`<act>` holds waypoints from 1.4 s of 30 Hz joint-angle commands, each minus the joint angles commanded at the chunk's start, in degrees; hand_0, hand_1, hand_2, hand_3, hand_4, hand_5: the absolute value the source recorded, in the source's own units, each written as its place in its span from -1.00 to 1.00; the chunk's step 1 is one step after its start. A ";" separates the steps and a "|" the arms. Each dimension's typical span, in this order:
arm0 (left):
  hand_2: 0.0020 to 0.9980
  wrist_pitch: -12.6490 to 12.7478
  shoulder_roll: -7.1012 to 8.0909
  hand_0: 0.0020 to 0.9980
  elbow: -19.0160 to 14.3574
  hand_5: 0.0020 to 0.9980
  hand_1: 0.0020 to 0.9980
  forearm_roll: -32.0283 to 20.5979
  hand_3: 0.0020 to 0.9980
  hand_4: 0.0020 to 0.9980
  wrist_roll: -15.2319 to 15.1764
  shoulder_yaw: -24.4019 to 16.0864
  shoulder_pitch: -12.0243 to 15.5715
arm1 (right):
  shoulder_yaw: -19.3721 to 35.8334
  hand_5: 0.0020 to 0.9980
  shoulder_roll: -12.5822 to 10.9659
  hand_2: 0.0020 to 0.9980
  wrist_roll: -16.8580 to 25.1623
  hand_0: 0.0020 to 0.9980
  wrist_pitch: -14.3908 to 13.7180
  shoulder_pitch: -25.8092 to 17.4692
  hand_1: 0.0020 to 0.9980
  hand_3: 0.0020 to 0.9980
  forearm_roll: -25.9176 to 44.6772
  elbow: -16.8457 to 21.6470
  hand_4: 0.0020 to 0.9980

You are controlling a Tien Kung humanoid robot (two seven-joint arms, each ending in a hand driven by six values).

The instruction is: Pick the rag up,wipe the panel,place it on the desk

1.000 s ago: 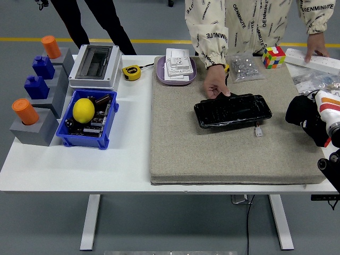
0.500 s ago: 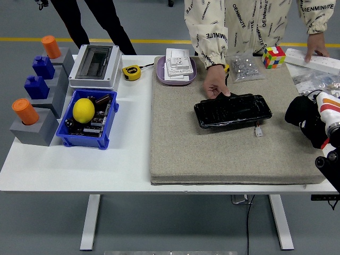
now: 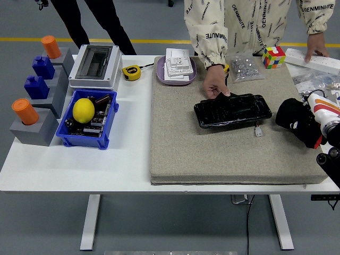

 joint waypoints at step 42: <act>0.45 0.00 0.17 0.28 0.00 -0.07 0.38 0.01 0.13 0.19 0.01 0.11 0.23 | 0.24 0.06 -1.89 0.68 1.20 0.49 3.68 0.92 0.48 0.63 -1.34 0.87 1.00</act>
